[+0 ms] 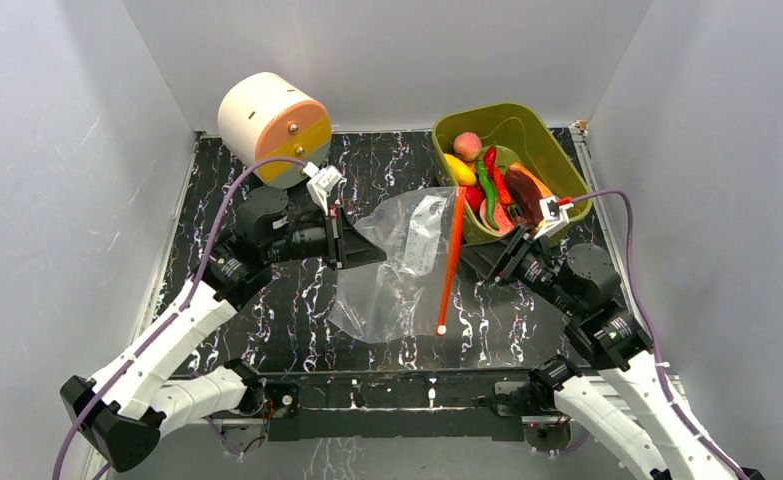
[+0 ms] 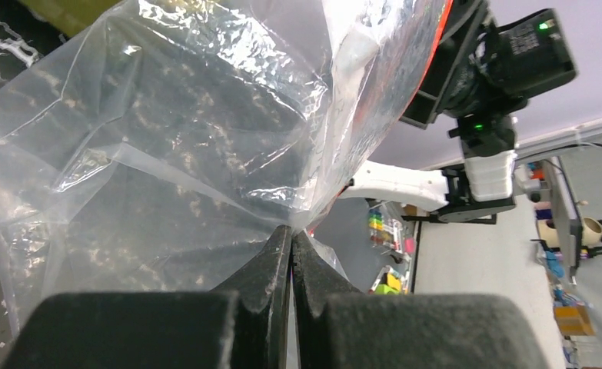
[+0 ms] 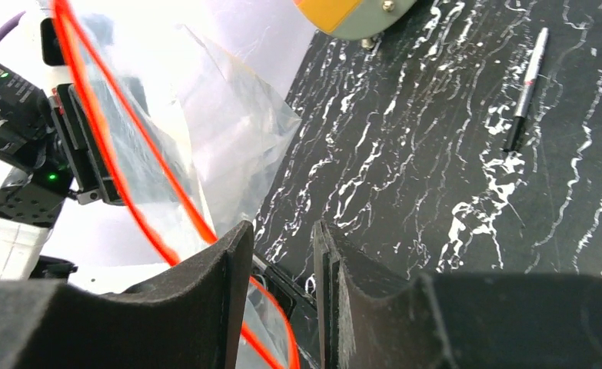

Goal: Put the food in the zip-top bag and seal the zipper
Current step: Pick up the zipper food storage bag at the center of the board.

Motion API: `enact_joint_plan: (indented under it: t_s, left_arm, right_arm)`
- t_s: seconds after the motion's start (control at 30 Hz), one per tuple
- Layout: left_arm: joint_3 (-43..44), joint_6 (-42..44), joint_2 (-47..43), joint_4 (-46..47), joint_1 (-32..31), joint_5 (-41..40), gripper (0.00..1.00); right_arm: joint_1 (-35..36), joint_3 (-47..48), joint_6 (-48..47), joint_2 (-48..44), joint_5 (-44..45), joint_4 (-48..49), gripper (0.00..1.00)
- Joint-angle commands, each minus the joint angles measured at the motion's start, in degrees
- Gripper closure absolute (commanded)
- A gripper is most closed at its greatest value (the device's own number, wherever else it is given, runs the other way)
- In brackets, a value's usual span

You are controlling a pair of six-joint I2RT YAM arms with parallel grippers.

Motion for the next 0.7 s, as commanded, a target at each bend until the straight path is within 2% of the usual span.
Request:
enact_joint_plan:
  t_s: [0.0,0.13,0.23,0.43,0.67]
  left_arm:
    - [-0.88,-4.45,-0.64,6.03,0.17,5.26,1.00]
    - [-1.68,-4.58,-1.14,6.65,0.17,4.46,1.00]
    - [-2.02,-3.79,-1.40,5.88,0.17,3.48,1.00]
    - [-2.81,-3.84,-1.98,6.38,0.14,3.05,1.00]
    - [-3.11,-4.43,-1.58,7.59,0.17,3.47,1.00]
  right_arm:
    - [-0.15,-1.27,0.89,0.64,-5.17,8.31,0.67]
    - [-0.12,-3.13,3.33,0.32,-9.50,13.34,0.67]
    - [-0.12,-3.61,3.14,-0.51,-9.42,13.86,0.67]
    - [-0.12,3.62,-2.29,-1.30,0.32,0.69,0.67]
    - [-0.19,2.72,-1.10,-6.57,2.44,3.91,0.64]
